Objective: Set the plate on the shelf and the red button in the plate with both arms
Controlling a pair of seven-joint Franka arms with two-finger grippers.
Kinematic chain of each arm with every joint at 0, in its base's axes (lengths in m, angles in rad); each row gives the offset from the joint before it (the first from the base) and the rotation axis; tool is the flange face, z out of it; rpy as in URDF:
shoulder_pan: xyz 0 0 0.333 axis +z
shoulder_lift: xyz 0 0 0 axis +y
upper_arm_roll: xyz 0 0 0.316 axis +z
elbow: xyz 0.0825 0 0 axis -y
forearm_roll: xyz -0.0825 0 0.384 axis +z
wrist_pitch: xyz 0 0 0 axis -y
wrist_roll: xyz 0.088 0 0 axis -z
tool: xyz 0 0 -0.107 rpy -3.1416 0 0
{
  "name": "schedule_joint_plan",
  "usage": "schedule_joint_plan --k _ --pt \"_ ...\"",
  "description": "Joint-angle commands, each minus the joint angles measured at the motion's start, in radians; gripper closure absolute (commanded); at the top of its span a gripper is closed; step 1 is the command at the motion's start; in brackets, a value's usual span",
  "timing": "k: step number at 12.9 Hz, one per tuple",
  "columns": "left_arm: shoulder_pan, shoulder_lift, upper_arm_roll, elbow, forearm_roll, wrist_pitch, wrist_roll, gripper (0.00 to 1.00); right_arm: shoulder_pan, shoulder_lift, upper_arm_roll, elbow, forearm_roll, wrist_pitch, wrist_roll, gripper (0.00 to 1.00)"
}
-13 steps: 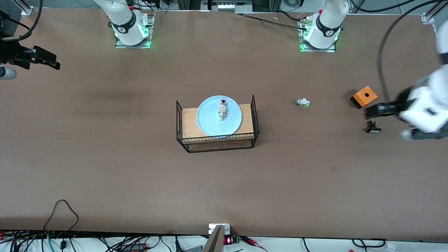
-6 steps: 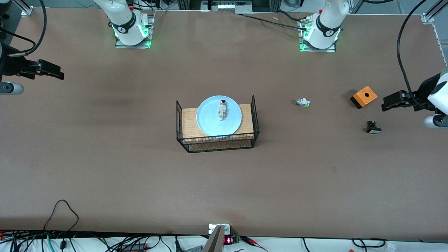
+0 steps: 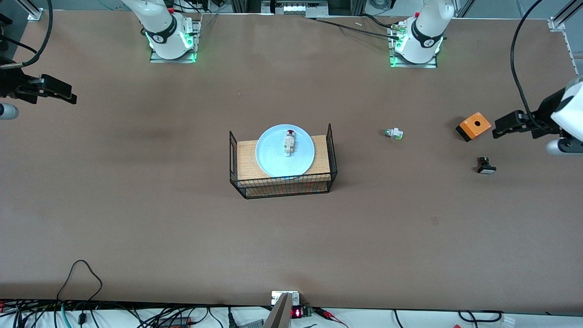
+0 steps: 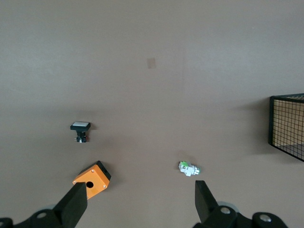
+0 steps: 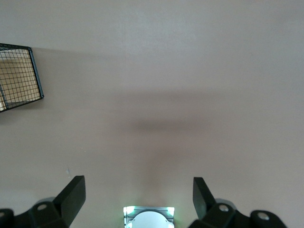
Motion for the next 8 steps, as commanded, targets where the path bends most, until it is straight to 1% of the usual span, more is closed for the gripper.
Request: schedule_joint_plan --k 1,4,8 --pt "-0.005 -0.05 0.001 -0.049 -0.01 0.012 -0.008 0.0 -0.006 0.021 0.008 0.033 0.004 -0.005 0.007 0.0" --pt "0.007 -0.067 0.003 -0.072 -0.01 0.018 -0.006 0.0 -0.008 0.021 0.008 0.033 0.004 -0.005 0.003 0.0" --pt "0.009 -0.07 0.009 -0.069 -0.007 0.018 0.011 0.0 -0.005 0.021 0.008 0.033 0.002 -0.005 -0.003 0.0"
